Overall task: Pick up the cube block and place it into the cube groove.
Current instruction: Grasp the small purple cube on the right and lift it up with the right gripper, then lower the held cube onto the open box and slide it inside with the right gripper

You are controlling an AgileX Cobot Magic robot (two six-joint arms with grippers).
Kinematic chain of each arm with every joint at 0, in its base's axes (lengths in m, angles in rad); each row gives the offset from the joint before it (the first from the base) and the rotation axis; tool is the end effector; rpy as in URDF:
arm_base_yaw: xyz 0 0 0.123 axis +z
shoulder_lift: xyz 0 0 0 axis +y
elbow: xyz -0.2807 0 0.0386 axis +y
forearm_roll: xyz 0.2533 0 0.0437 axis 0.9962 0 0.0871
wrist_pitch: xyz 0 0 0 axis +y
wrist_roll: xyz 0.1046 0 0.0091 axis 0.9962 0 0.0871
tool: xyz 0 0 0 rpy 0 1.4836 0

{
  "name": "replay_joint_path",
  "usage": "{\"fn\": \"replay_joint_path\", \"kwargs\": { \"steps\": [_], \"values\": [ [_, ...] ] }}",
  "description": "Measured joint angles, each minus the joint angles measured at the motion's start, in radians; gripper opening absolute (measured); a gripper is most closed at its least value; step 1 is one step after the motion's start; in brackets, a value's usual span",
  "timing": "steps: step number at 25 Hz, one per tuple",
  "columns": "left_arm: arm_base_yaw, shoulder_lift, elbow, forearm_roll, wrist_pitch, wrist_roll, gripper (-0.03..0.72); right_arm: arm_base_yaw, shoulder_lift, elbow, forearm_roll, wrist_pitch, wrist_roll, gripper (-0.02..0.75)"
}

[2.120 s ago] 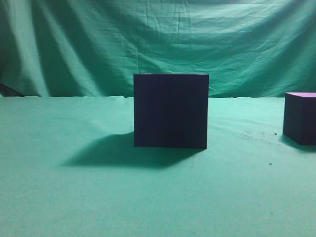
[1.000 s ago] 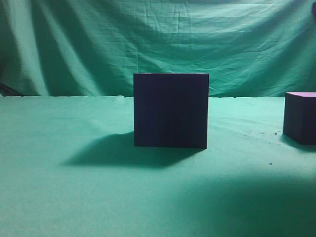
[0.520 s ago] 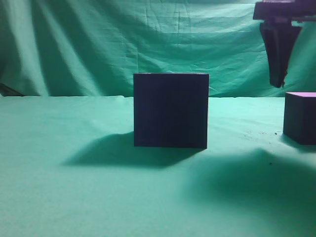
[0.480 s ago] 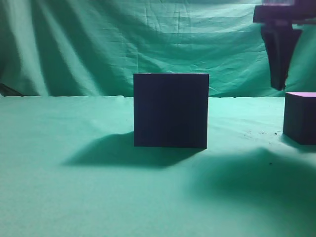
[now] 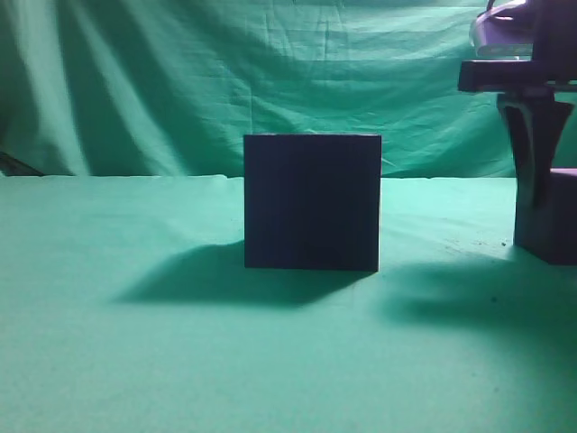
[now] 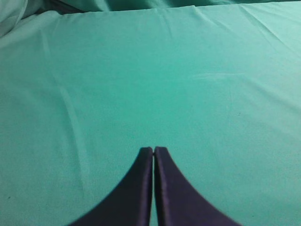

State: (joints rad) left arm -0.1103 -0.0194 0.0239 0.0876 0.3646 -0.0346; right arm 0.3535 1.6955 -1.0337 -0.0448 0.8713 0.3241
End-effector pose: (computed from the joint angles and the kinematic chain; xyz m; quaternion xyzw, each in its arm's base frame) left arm 0.0728 -0.0048 0.1696 0.0535 0.7972 -0.0065 0.6013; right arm 0.2949 0.1050 0.1714 -0.0280 0.9975 0.0038 0.0648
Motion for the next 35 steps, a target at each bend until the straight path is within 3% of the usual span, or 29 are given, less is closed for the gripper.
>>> {"fn": "replay_joint_path", "kwargs": {
  "steps": [5, 10, 15, 18, 22, 35],
  "values": [
    [0.000, 0.000, 0.000, 0.000, 0.000, 0.000, 0.000, 0.002, 0.000, -0.053, 0.000, 0.054, 0.010, 0.429],
    [0.000, 0.000, 0.000, 0.000, 0.000, 0.000, 0.000, 0.027, 0.000, -0.220, -0.007, 0.207, -0.040, 0.429],
    [0.000, 0.000, 0.000, 0.000, 0.000, 0.000, 0.000, 0.173, 0.000, -0.402, -0.013, 0.340, -0.044, 0.429],
    [0.000, 0.000, 0.000, 0.000, 0.000, 0.000, 0.000, 0.281, 0.000, -0.468, -0.009, 0.351, -0.018, 0.429],
    [0.000, 0.000, 0.000, 0.000, 0.000, 0.000, 0.000, 0.359, 0.014, -0.494, 0.001, 0.334, 0.045, 0.429],
    [0.000, 0.000, 0.000, 0.000, 0.000, 0.000, 0.000, 0.368, 0.099, -0.495, 0.057, 0.267, 0.176, 0.429]
  ]
}}
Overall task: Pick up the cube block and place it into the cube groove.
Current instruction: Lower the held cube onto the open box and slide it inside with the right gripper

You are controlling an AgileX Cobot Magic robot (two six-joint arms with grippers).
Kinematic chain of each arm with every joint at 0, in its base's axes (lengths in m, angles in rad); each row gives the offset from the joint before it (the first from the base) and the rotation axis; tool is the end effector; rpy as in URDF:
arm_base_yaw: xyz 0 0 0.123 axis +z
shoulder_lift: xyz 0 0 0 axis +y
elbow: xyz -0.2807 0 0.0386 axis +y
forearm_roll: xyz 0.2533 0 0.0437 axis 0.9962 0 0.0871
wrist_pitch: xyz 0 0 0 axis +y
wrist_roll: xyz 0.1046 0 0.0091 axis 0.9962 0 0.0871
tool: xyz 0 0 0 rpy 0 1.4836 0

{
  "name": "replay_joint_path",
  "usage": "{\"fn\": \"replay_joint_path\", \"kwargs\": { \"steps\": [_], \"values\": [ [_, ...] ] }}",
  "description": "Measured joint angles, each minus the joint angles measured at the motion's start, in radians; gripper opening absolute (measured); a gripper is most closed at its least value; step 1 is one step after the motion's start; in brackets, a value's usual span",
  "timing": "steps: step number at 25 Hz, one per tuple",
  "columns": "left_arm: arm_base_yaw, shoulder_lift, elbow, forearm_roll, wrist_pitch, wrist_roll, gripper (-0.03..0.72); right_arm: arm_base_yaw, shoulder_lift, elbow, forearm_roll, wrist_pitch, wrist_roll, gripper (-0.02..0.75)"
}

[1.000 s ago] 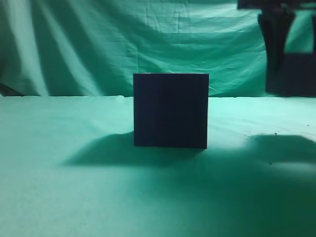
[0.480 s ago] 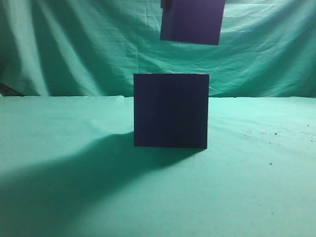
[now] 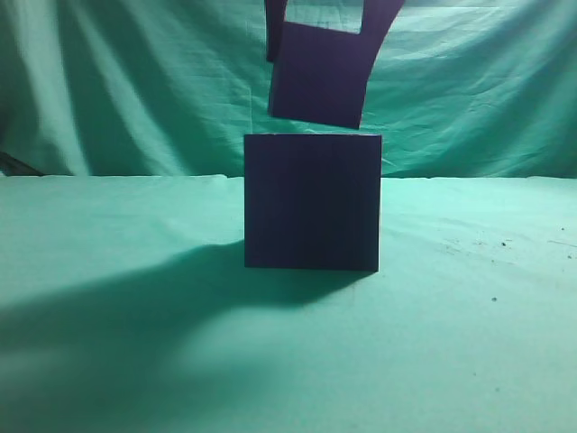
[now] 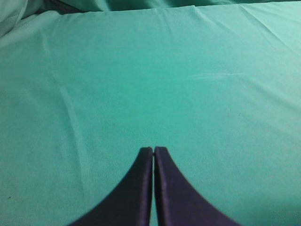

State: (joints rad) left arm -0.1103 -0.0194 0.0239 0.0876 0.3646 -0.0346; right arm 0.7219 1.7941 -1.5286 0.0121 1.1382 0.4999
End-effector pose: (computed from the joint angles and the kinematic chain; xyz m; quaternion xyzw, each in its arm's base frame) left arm 0.0728 -0.0048 0.1696 0.0535 0.7972 -0.0065 0.6013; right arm 0.2860 0.2533 0.2623 -0.1081 0.9860 0.0775 0.1006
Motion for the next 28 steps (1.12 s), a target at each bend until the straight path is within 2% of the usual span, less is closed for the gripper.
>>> {"fn": "replay_joint_path", "kwargs": {
  "steps": [15, 28],
  "values": [
    [0.000, 0.000, 0.000, 0.000, 0.000, 0.000, 0.000, 0.000, 0.026, -0.013, 0.006, 0.026, 0.002, 0.429],
    [0.000, 0.000, 0.000, 0.000, 0.000, 0.000, 0.000, 0.000, 0.026, -0.014, 0.002, 0.049, 0.197, 0.429]
  ]
}}
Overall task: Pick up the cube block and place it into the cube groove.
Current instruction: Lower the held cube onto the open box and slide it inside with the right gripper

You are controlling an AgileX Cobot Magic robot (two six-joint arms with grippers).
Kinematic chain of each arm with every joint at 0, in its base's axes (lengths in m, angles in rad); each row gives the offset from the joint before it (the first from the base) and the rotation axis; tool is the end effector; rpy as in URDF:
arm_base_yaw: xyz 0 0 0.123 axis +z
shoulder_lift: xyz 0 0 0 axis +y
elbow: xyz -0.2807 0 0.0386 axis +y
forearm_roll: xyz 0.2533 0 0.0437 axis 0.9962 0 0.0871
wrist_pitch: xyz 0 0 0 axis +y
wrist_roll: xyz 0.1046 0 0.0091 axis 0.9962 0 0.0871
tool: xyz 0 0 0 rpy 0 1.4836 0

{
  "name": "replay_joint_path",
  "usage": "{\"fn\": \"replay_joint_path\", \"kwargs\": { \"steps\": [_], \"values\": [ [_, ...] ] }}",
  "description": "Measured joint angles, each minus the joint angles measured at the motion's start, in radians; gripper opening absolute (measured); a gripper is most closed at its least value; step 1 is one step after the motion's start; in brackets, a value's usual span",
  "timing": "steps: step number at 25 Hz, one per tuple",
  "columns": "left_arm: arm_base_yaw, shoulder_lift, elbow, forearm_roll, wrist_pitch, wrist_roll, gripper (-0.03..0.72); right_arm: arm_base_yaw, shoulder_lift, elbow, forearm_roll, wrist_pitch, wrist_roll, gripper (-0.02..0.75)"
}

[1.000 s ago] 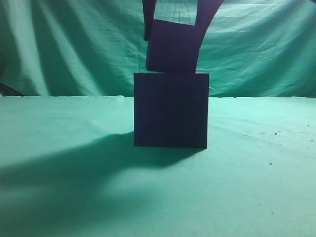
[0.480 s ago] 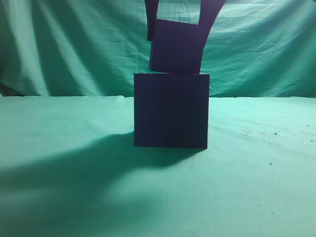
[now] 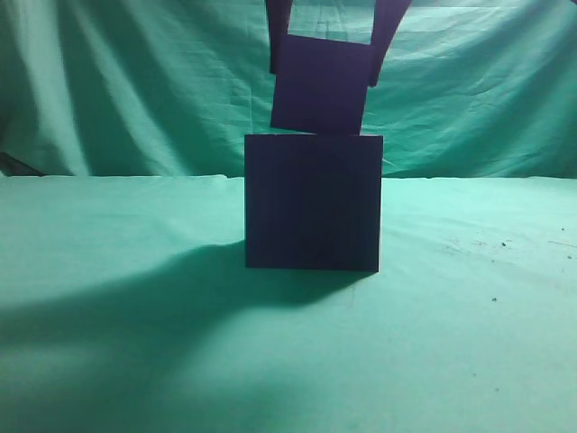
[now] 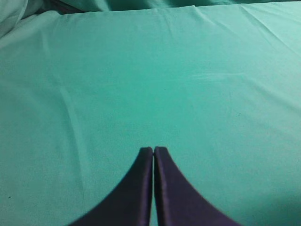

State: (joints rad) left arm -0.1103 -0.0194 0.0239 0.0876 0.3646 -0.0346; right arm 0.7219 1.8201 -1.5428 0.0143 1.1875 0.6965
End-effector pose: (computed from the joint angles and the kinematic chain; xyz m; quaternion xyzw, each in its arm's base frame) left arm 0.0728 -0.0048 0.1696 0.0535 0.7972 -0.0065 0.6013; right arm 0.2861 0.2537 0.2551 -0.0106 0.9953 0.0680 0.0687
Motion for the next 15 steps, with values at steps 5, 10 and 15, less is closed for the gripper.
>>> {"fn": "replay_joint_path", "kwargs": {
  "steps": [5, 10, 15],
  "values": [
    [0.000, 0.000, 0.000, 0.000, 0.000, 0.000, 0.000, 0.000, 0.000, 0.000, -0.002, 0.000, 0.005, 0.429],
    [0.000, 0.000, 0.000, 0.000, 0.000, 0.000, 0.000, 0.000, 0.000, 0.000, -0.018, 0.004, 0.005, 0.429],
    [0.000, 0.000, 0.000, 0.000, 0.000, 0.000, 0.000, 0.000, 0.000, 0.000, -0.022, 0.010, -0.041, 0.429]
  ]
}}
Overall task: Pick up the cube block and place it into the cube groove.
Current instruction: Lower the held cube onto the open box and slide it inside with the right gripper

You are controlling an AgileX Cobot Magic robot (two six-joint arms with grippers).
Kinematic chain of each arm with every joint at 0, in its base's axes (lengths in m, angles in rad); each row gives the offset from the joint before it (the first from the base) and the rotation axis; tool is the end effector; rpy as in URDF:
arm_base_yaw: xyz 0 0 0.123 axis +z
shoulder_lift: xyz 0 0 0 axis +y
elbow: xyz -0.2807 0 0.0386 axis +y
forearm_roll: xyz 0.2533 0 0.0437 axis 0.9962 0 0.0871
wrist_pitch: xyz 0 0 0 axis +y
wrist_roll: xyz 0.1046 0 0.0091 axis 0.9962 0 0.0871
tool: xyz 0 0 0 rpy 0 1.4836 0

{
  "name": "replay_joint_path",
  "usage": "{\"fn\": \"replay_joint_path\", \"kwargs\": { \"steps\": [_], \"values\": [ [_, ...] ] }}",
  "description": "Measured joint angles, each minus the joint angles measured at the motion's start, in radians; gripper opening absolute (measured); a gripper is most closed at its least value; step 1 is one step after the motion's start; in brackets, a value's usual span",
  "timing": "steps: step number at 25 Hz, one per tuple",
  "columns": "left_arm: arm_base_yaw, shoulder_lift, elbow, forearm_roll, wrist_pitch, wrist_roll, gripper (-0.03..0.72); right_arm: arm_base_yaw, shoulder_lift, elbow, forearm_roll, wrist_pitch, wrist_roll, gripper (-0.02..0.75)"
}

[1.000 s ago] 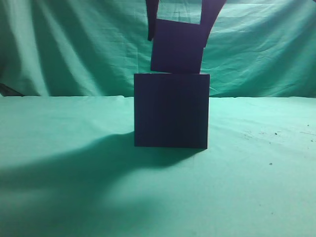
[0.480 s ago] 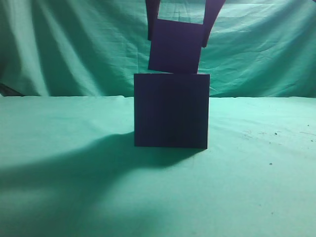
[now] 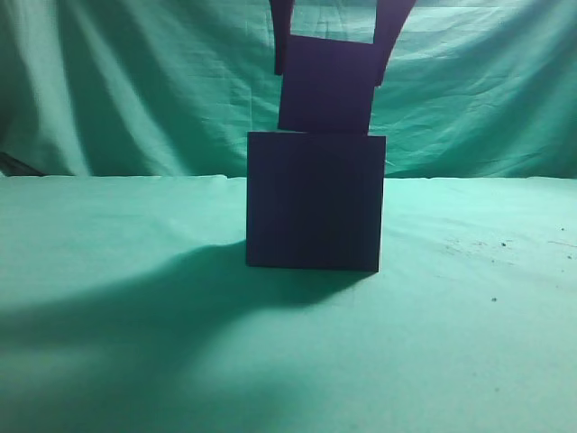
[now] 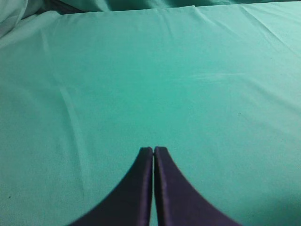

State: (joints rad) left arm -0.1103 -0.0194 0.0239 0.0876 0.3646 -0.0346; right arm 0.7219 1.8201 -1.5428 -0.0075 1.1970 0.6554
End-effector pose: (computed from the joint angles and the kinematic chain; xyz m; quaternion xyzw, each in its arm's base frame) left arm 0.0728 -0.0048 0.1696 0.0535 0.7972 -0.0065 0.6013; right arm 0.2867 0.2515 0.2550 -0.0341 0.9952 0.0555 0.0731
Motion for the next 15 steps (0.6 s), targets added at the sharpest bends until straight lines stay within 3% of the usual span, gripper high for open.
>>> {"fn": "replay_joint_path", "kwargs": {
  "steps": [15],
  "values": [
    [0.000, 0.000, 0.000, 0.000, 0.000, 0.000, 0.000, 0.001, 0.011, 0.000, 0.015, 0.002, -0.025, 0.429]
  ]
}}
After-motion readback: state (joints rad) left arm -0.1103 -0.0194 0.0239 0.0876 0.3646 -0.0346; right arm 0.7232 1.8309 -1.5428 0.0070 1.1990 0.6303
